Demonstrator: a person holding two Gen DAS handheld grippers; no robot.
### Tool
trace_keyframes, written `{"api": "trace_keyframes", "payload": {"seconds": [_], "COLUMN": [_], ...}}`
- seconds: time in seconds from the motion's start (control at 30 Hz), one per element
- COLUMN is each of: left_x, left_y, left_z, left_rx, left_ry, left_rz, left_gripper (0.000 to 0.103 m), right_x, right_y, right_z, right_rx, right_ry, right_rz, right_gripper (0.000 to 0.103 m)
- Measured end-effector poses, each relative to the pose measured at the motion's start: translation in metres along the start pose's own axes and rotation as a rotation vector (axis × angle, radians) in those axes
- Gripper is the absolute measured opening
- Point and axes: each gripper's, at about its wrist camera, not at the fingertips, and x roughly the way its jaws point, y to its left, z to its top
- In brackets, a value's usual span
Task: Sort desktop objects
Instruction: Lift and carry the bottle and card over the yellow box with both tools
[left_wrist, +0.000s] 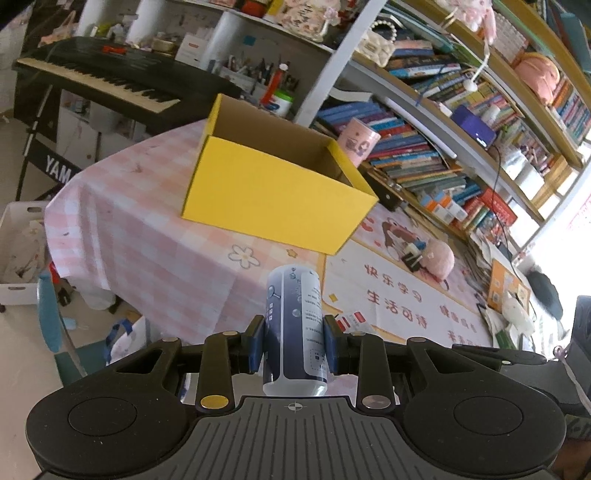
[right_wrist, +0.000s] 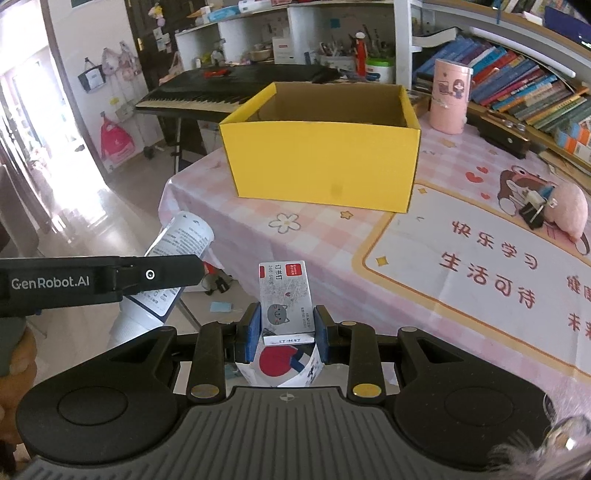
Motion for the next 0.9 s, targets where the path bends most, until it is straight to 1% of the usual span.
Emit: {"api": "trace_keyframes", "payload": {"seconds": [0.2, 0.37, 0.43, 0.63, 0.8, 0.9], "left_x": [0.005, 0.013, 0.016, 0.030, 0.047, 0.057], "left_y": [0.002, -0.001, -0.004, -0.016, -0.025, -0.028], "left_z": [0.012, 0.034, 0.045, 0.090, 0.126, 0.145], "left_rx": [-0.002, 0.007, 0.015, 0.045, 0.066, 0.075], "left_ry": [-0.026, -0.061, -0.084, -0.185, -0.252, -0.287], "left_rz": [0.010, 0.003, -0.001, -0.010, 0.004, 0.019], "left_gripper": [0.031, 0.031, 0.031, 0.031, 0.031, 0.031], "right_x": [0.006, 0.011, 0.011, 0.013, 0.021, 0.029], "right_y": [-0.004, -0.014, -0.019, -0.035, -0.051, -0.059], "right_z": [0.012, 0.033, 0.048, 0.099, 0.142, 0.164], "right_rx": [-0.012, -0.003, 0.001, -0.020, -0.054, -0.073], "right_ry": [-0.007, -0.036, -0.058, -0.145, -0.210, -0.232], "right_rz": [0.008, 0.016, 0.022, 0.045, 0.055, 0.051], "right_gripper": [0.028, 0.028, 0.028, 0.028, 0.028, 0.028]}}
